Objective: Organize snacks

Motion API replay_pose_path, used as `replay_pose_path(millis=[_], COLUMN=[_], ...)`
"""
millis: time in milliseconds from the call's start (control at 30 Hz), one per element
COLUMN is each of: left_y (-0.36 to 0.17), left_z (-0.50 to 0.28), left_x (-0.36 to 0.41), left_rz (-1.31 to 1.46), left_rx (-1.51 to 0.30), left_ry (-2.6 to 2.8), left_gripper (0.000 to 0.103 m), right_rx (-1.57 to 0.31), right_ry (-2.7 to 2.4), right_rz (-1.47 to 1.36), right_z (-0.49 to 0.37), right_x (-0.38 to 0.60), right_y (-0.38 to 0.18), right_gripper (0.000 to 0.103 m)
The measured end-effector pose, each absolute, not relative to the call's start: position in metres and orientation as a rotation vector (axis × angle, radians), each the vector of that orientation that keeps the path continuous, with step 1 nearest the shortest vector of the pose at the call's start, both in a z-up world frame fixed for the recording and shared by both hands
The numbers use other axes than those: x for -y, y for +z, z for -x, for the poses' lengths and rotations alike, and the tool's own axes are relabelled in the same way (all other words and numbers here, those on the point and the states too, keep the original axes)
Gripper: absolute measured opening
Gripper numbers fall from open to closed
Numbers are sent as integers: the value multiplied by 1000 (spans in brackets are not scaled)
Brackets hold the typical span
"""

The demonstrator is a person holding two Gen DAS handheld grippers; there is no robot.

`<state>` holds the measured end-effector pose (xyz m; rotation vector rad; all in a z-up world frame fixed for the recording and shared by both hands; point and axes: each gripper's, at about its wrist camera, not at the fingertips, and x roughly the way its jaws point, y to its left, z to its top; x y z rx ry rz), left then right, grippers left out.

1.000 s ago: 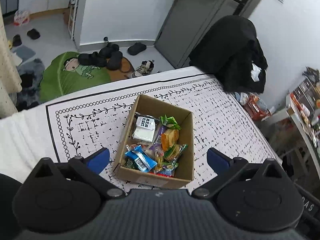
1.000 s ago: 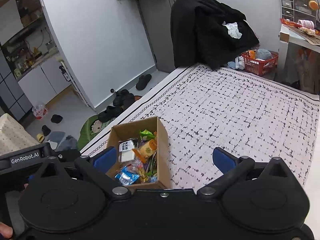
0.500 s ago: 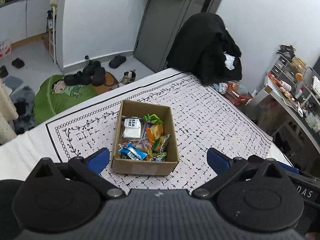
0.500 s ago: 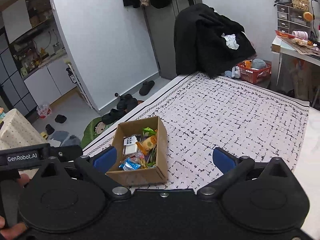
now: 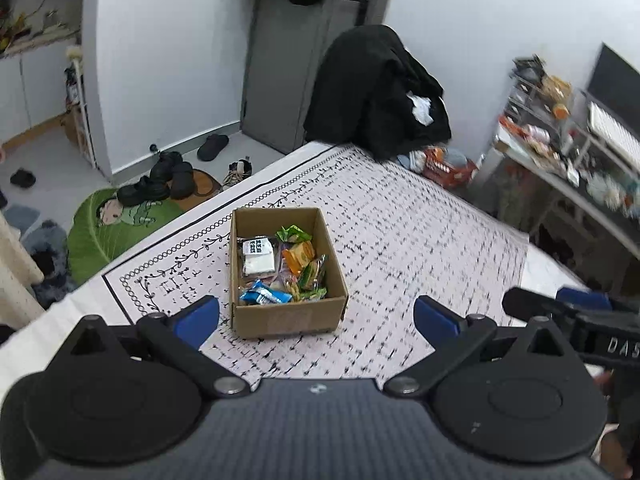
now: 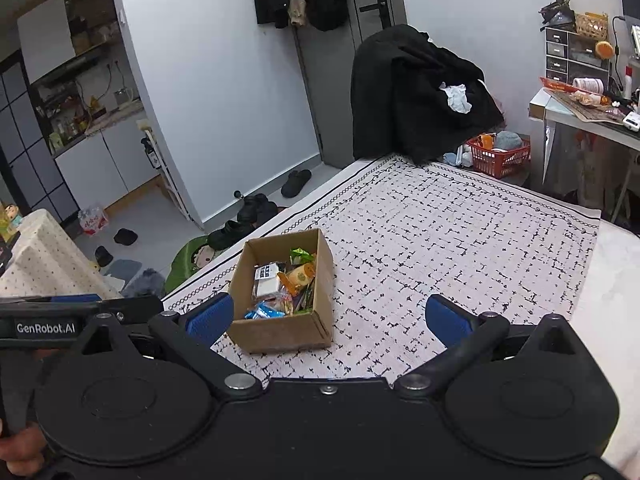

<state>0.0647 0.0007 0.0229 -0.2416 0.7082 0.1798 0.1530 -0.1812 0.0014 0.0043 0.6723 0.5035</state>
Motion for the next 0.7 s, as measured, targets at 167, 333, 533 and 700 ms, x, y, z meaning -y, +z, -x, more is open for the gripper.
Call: replay_pose_path(millis=[167,333,533,700], left_y=[27,31,35,39], left_z=[-49,-34,-23,-16], left_x=[4,7,9,6], left_rz=[225,212,192,189], left_rx=[-690,-664,-650,-635], left_ry=[161,134,124,126], left_gripper=[103,103,103,103], right_rx=[-676,-667,-662,-648], right_ry=[497,492,490,497], right_rz=[-13,-11,18,37], right_z=[-141,-130,-116,-106], right_x=[186,190,189,187], right_y=[4,8,11,15], right_gripper=[103,103,103,103])
